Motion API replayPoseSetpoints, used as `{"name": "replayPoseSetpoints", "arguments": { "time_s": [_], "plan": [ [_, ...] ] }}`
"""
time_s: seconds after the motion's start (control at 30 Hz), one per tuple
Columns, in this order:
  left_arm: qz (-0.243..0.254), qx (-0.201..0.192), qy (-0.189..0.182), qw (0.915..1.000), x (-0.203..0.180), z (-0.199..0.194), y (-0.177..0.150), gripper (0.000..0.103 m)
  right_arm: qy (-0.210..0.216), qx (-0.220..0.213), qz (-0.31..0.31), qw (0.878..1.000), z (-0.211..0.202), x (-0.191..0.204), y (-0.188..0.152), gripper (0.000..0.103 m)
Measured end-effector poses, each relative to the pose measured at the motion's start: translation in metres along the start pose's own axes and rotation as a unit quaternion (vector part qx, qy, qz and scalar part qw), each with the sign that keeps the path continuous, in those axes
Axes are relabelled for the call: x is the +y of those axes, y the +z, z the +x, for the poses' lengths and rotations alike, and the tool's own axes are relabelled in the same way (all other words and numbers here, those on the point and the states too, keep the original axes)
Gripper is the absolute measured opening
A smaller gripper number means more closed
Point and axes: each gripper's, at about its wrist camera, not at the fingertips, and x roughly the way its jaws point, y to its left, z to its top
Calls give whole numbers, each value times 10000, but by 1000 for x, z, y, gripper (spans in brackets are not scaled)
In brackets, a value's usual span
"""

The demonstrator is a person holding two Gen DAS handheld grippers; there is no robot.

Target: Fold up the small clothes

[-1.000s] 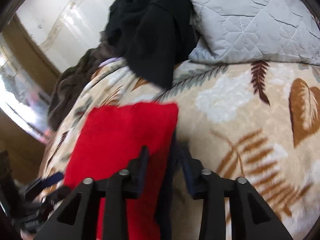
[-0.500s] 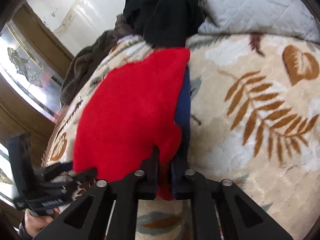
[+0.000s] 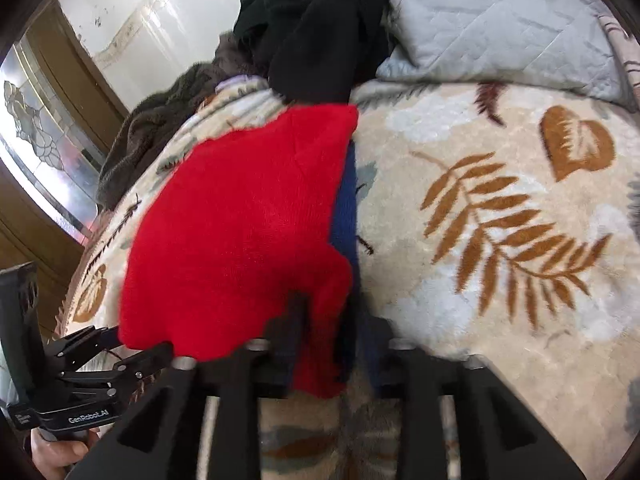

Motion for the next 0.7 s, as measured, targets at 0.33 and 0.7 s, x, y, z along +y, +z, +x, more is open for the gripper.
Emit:
{"name": "replayPoseSetpoints", "arguments": {
  "time_s": [0.33,0.7],
  "plan": [
    [237,-640,436,9967,-9,-35,13,69,247,-505,-451,9974,-36,22,-4,37],
    [-63,-136,492,9987,0,11,11,70,-24,81,-23,10000,10,-3,-22,46]
  ]
}}
